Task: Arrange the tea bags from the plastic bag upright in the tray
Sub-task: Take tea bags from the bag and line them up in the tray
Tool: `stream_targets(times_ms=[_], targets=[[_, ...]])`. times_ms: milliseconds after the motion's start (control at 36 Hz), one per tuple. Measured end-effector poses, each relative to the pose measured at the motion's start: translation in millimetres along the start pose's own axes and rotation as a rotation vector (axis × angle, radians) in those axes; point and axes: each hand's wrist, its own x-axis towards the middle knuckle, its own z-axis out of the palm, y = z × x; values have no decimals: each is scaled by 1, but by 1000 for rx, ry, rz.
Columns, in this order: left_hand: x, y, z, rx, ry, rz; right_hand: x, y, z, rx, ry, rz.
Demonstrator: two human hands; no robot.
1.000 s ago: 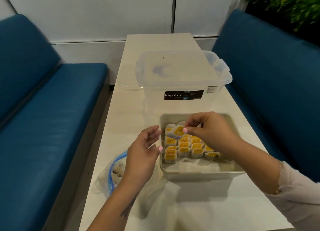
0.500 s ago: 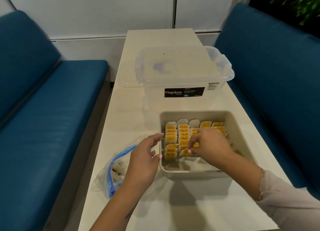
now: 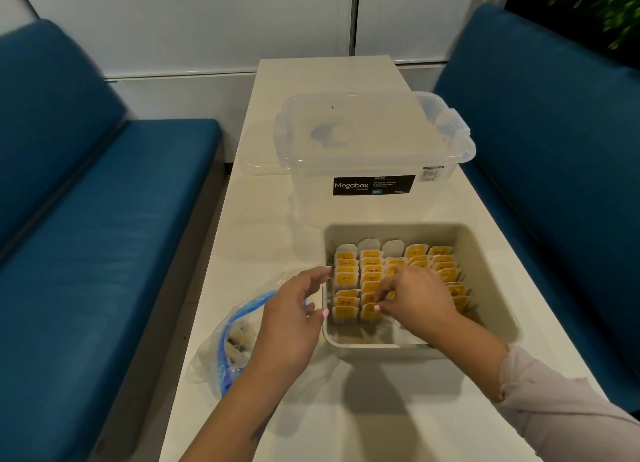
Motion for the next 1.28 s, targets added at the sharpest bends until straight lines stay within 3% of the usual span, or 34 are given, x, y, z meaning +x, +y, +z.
stream_targets(times_ms=[583,889,1083,1278], targets=[[3,-6,-2,-41,12,72,1,-1,-4,47,8,40],[10,-19,-57,-33,233,160,0,-18,-19,105,44,-15],[-7,-41,-86,122,345,69,3,-49,-27,173,66,-109],[-39,-61,-68,262,406,-88,-1,-92,-21,273,51,-254]])
